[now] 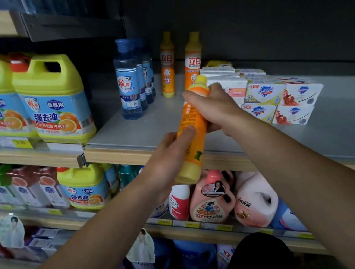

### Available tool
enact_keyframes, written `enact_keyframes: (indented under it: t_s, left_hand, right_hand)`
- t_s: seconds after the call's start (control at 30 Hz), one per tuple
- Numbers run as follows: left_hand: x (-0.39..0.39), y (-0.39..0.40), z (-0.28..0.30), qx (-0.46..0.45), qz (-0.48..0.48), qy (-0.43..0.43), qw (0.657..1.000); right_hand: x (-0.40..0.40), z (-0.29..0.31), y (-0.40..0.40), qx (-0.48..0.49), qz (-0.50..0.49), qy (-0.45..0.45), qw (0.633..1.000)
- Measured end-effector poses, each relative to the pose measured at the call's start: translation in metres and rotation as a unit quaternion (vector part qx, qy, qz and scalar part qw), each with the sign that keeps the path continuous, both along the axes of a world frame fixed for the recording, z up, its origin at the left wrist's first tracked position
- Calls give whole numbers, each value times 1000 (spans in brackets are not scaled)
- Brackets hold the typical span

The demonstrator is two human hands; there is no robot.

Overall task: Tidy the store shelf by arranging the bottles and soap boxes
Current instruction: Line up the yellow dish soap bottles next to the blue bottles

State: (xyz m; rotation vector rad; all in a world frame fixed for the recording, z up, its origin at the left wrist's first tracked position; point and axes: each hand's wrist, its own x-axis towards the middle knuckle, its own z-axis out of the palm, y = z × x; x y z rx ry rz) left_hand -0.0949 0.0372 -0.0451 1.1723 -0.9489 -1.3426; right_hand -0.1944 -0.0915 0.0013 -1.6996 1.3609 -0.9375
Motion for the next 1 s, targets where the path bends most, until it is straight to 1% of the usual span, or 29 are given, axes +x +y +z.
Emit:
enact_keyframes:
  t_s: [0.03,0.07,0.1,0.13,0.17,0.2,0.23,0.27,0.3,0.33,0.37,0.4,0.43,0.47,0.5,0.53,0.57,0.6,0.67,0.73,0.8,0.9,1.0]
  left_hand:
    - [-3,0,-4,-24,30,-60,997]
    - [-6,-1,-7,-50,53,-92,993]
    - [-7,-3,-11,-67,69,-90,991]
    - [-6,-4,-14,-66,68,-42,995]
    - [-3,-5,-15,-48,44,45,997]
    - [0,-5,-15,-26,3,143,989]
    - [5,-4,-16,-5,-41,223,974]
    - [9,-3,-16,7,-75,269,960]
    - [12,-3,-18,9,-96,283,954]
    - [13,-3,-19,5,-103,271,957]
    - [14,-5,-20,-2,-97,240,966]
    - [14,-8,-20,-15,-74,185,980]
    - [14,-11,-22,-37,-36,101,994]
    - [15,-15,-23,-68,9,-13,998]
    - [16,-18,-23,-105,54,-125,985]
    - [18,-22,-23,-145,95,-210,962]
    - [21,-26,-23,-182,129,-262,939]
    - [24,-30,-22,-210,154,-292,920]
    - [29,-41,-18,-250,183,-323,894]
    - [35,-54,-17,-273,194,-338,880]
    - [43,-67,-19,-285,179,-332,881]
    - [53,-82,-25,-292,165,-307,890]
    - [62,-97,-31,-280,167,-295,898]
  right_hand:
    - [1,2,1,-34,-3,29,999]
    - [2,3,2,-53,3,48,997]
    - [3,3,2,-52,19,51,997]
    - [3,4,3,-31,41,32,998]
    - [2,4,4,10,66,-8,998]
    - [-1,3,4,63,93,-67,991]
    - [-4,2,4,113,118,-130,978]
    - [-6,1,5,145,133,-182,963]
    - [-8,0,5,152,139,-208,956]
    - [-9,0,6,140,139,-212,957]
    - [-9,1,7,113,135,-199,964]
    - [-7,3,8,77,129,-174,973]
    - [-5,7,10,32,120,-143,982]
    - [-3,12,13,-19,110,-108,988]
    - [0,16,16,-77,102,-76,989]
    - [3,20,20,-137,94,-52,985]
    - [7,24,25,-195,86,-37,976]
    - [10,26,30,-247,79,-30,965]
    - [14,27,35,-316,68,-24,946]
    - [16,27,33,-338,63,-19,939]
    - [16,26,25,-327,73,-7,942]
    - [10,22,6,-317,93,36,943]
    - [-2,14,-22,-320,48,121,939]
